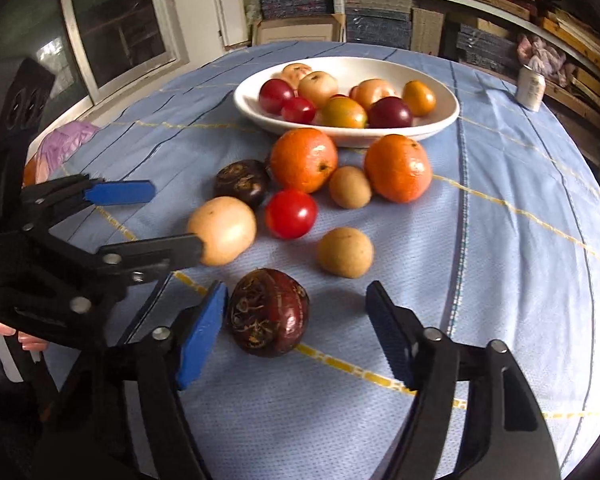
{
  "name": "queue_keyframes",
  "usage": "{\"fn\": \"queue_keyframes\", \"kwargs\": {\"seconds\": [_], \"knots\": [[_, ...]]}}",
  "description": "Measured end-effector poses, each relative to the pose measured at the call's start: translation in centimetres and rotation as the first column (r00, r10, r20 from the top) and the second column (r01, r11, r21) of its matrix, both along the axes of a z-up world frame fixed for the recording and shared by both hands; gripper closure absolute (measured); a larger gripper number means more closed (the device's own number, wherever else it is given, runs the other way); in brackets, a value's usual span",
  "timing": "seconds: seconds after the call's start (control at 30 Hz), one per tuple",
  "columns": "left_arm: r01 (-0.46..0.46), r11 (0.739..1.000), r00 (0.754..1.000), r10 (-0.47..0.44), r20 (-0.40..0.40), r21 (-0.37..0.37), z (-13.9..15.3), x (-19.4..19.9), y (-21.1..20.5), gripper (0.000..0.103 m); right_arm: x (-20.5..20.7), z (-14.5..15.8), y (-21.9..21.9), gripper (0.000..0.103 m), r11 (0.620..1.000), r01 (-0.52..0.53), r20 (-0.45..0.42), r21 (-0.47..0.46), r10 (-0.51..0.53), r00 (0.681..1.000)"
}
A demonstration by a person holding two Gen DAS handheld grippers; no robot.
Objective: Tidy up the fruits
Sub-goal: 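Open both grippers over the plate and withdraw toward the fruit cluster, then grasp the dark brown carved fruit with right gripper while left grasps the pale grapefruit, then carry both fruits onto the plate and open both grippers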
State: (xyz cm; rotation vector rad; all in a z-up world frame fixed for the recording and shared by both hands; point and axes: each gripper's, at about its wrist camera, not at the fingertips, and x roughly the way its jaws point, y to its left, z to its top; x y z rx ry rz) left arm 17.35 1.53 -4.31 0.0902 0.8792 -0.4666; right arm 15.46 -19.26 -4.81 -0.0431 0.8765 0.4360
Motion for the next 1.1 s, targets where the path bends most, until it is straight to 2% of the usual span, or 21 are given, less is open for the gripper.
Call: {"fn": "queue_keyframes", "kwargs": {"seconds": [0.07, 0.1, 0.13, 0.23, 0.3, 0.37, 0.43, 0.5, 0.53, 0.8, 0.93, 1.1], "knots": [[0.038, 0.999, 0.999, -0.038, 0.005, 0.026, -0.2, 0.0, -1.1, 0.007, -0.2, -0.1, 0.6, 0.042, 0.999, -0.029, -0.003, -0.027, 0.029, 1.000], [0.062, 0.998, 0.998, -0.062, 0.000, 0.028, -0.5, 0.1, -1.7, 0.007, -0.5, -0.1, 1.1, 0.050, 0.997, -0.037, 0.009, -0.064, 0.038, 0.999], [0.069, 0.997, 0.998, -0.069, -0.010, 0.019, -0.8, 0.2, -1.9, 0.007, -0.7, -0.1, 1.3, 0.053, 0.995, -0.040, 0.020, -0.093, 0.042, 0.999], [0.064, 0.998, 0.998, -0.064, -0.024, -0.004, -1.2, 0.8, -1.9, 0.007, -0.7, 0.0, 0.7, 0.060, 0.997, -0.035, 0.015, -0.065, 0.037, 0.999], [0.039, 0.999, 0.999, -0.039, -0.009, 0.016, -1.2, 0.9, -1.8, 0.022, -0.8, 0.0, 0.4, 0.060, 0.998, -0.025, 0.016, -0.058, 0.025, 1.000], [0.043, 0.998, 0.999, -0.043, 0.008, 0.045, -1.0, 0.8, -2.0, 0.046, -1.0, 0.0, 0.1, 0.060, 0.999, -0.024, 0.017, -0.041, 0.024, 1.000], [0.064, 0.995, 0.998, -0.066, 0.020, 0.070, -1.0, 0.2, -2.6, 0.058, -1.3, 0.2, 0.0, 0.061, 0.999, -0.018, 0.031, -0.042, 0.019, 0.999], [0.092, 0.990, 0.995, -0.096, 0.031, 0.105, -1.0, -0.2, -3.5, 0.059, -1.6, 0.4, -0.2, 0.061, 0.999, -0.014, 0.045, -0.036, 0.016, 0.999], [0.103, 0.990, 0.994, -0.107, 0.030, 0.099, -1.0, -0.2, -3.6, 0.061, -1.7, 0.4, -0.4, 0.060, 0.999, -0.010, 0.048, -0.034, 0.012, 0.999], [0.117, 0.993, 0.993, -0.117, 0.008, -0.002, 0.0, -0.1, -2.4, 0.061, -2.3, 1.6, -2.5, 0.060, 0.998, 0.057, 0.072, -0.018, -0.055, 0.996], [0.109, 0.994, 0.992, -0.107, 0.066, -0.016, 2.3, -0.1, -1.5, 0.061, -2.0, 3.0, -3.4, 0.060, 0.996, 0.086, 0.117, -0.015, -0.084, 0.990], [0.041, 0.999, 0.990, -0.037, 0.136, -0.026, 5.1, 1.7, 0.0, 0.061, -0.7, 5.4, -3.7, 0.060, 0.997, 0.073, 0.203, -0.025, -0.067, 0.977]]}}
